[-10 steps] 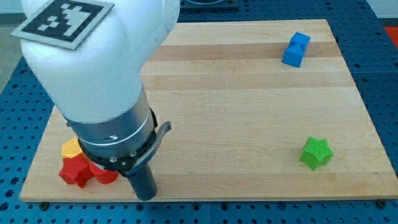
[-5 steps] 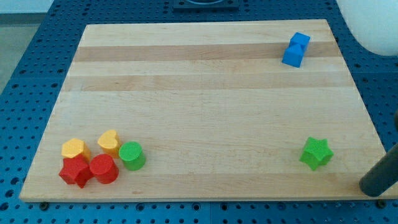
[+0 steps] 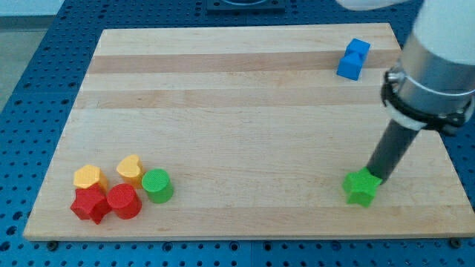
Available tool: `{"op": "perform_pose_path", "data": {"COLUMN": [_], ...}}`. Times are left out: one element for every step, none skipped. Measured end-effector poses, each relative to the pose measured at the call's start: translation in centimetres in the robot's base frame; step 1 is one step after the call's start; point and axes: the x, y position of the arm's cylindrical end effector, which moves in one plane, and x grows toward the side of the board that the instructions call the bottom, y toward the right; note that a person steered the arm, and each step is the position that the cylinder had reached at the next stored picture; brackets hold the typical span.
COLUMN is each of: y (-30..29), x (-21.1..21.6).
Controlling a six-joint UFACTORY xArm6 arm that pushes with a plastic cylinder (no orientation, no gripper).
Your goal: Push the green star closer to green circle
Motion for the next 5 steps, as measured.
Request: {"op": "perform_pose_path", "data": {"y": [-3.5,-3.8,1.5,1.0,0.2], "x": [0.4,-0.5,1.0,4.1,5.1]}}
